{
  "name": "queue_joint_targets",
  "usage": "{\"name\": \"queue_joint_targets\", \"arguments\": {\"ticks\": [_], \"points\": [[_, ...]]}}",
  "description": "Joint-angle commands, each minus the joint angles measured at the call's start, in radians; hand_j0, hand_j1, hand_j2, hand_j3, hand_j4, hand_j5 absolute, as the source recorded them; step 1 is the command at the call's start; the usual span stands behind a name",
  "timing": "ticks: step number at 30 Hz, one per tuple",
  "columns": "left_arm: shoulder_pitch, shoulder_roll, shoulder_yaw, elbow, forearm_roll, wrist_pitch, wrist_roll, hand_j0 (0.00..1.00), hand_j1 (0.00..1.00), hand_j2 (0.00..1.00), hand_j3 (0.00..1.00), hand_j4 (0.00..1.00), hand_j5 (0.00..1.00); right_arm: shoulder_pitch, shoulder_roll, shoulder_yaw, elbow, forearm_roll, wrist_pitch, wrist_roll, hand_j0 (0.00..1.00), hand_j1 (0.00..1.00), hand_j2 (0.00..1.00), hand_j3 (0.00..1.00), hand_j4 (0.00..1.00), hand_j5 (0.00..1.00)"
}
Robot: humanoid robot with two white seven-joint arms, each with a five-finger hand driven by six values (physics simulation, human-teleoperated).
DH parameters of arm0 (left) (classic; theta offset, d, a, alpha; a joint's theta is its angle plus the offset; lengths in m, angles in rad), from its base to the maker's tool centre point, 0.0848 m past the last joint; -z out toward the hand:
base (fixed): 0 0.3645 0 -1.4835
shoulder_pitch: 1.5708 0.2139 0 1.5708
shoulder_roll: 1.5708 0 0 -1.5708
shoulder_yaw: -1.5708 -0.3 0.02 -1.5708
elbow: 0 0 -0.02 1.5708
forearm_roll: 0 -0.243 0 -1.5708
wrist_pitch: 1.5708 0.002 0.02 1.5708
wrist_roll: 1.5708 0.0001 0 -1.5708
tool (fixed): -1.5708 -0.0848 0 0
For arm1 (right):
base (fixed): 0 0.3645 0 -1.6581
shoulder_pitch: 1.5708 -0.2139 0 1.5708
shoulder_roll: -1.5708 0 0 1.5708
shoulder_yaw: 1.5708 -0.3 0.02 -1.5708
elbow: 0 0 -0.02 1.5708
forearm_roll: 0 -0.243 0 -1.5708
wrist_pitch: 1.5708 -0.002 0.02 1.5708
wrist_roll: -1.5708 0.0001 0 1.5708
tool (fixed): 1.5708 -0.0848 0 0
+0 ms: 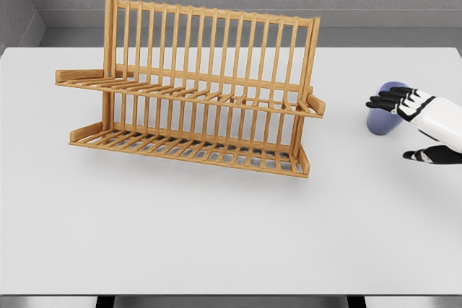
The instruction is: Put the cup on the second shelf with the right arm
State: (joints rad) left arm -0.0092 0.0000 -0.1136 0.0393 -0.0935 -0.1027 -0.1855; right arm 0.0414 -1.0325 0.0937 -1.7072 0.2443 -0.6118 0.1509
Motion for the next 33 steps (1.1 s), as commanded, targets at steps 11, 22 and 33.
{"name": "queue_joint_targets", "arguments": {"ticks": [11, 22, 33], "points": [[0.000, 0.000, 0.000, 0.001, 0.000, 0.000, 0.000, 1.00, 1.00, 1.00, 1.00, 1.00, 1.00, -0.209, -0.018, -0.002, 0.064, -0.010, 0.032, 0.427, 1.00, 1.00, 1.00, 1.00, 1.00, 1.00], [0.000, 0.000, 0.000, 0.001, 0.000, 0.000, 0.000, 1.00, 1.00, 1.00, 1.00, 1.00, 1.00, -0.554, 0.049, 0.274, 0.274, -0.007, 0.122, 0.460, 1.00, 1.00, 1.00, 1.00, 1.00, 1.00], [0.000, 0.000, 0.000, -0.001, 0.000, 0.000, 0.000, 1.00, 1.00, 1.00, 1.00, 1.00, 1.00, -0.587, 0.075, 0.348, 0.343, -0.005, 0.122, 0.460, 1.00, 1.00, 1.00, 1.00, 1.00, 1.00]]}}
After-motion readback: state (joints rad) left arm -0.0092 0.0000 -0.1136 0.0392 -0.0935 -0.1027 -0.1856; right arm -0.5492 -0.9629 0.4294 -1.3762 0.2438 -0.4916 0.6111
